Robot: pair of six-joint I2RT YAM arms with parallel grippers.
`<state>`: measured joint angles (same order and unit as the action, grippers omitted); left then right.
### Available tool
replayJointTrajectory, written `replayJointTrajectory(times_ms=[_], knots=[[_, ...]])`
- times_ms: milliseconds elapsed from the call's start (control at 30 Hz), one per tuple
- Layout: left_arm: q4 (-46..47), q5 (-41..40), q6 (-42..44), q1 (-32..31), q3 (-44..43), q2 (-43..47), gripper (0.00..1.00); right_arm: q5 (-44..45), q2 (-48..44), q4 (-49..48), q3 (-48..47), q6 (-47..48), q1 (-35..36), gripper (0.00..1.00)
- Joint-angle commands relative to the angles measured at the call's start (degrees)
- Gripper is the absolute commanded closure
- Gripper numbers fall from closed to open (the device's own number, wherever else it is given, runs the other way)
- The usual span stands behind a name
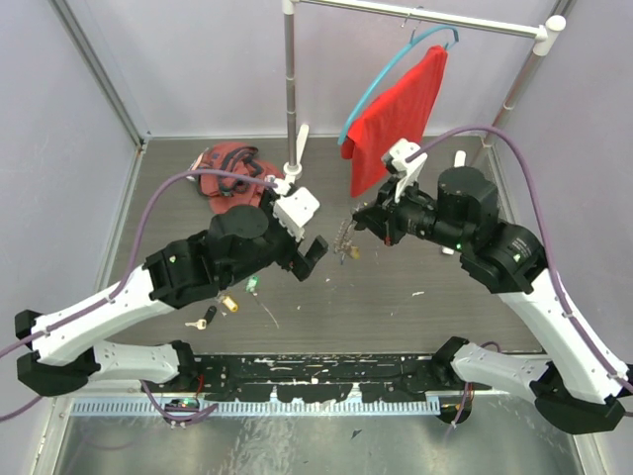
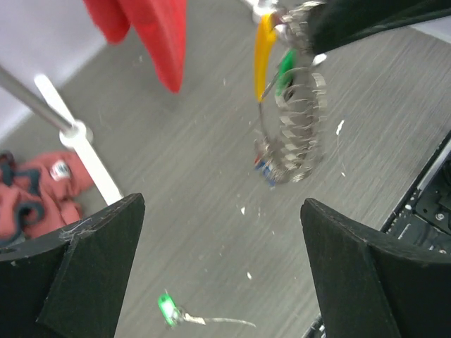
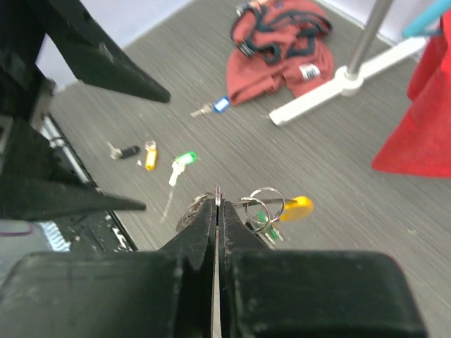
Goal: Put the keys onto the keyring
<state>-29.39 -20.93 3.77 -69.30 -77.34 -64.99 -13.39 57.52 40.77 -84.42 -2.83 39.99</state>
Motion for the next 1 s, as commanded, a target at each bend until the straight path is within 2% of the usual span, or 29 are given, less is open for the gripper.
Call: replayJointTrajectory(times_ms=[0,100,200,300,400,467,567,633,767,867,967], knots=[[-9.4,12.6,-14.8,9.8,-2.9,-1.7,0.02,7.2,1.3,3.3,-0.1,2.8,0.0,0.99],[-12.2,19.9,-18.8,16.5,-2.7,-3.6,0.02,9.6,3.9,7.3,-1.3,3.1,0.0,0.99],[-16.0,24.1,-20.7,21.7,-3.5,-6.7,0.02,10.7,3.8,6.0,0.4,1.8,0.0,0.99],[-21.4,28.8,-22.6,25.7,-5.7,-12.0,0.02,8.0,3.6,4.6,1.6,0.9,0.1,0.99],[-27.9,29.1,-23.4,27.7,-10.2,-17.1,0.02,7.6,4.4,4.5,1.8,1.4,0.0,0.99],[-29.5,26.5,-23.8,27.8,-11.9,-18.1,0.02,9.8,3.7,3.0,2.7,1.5,0.0,0.99],[-25.0,22.0,-24.0,27.7,-10.3,-14.9,0.02,9.5,1.1,-2.6,7.0,2.3,0.1,0.99],[-20.3,23.0,-20.5,27.7,-6.1,-11.3,0.02,7.8,0.0,-6.2,8.9,2.7,0.0,0.99],[-15.8,21.3,-16.4,27.8,-4.5,-5.1,0.02,4.5,2.3,-2.6,5.0,5.0,0.1,0.99],[-10.2,23.6,-14.5,27.8,-3.8,-1.4,0.02,-3.3,0.2,-6.8,6.8,9.4,0.0,0.99],[-1.3,24.2,-14.9,27.8,-1.2,2.9,0.02,-7.4,-1.1,-10.6,8.2,12.2,0.1,0.99]])
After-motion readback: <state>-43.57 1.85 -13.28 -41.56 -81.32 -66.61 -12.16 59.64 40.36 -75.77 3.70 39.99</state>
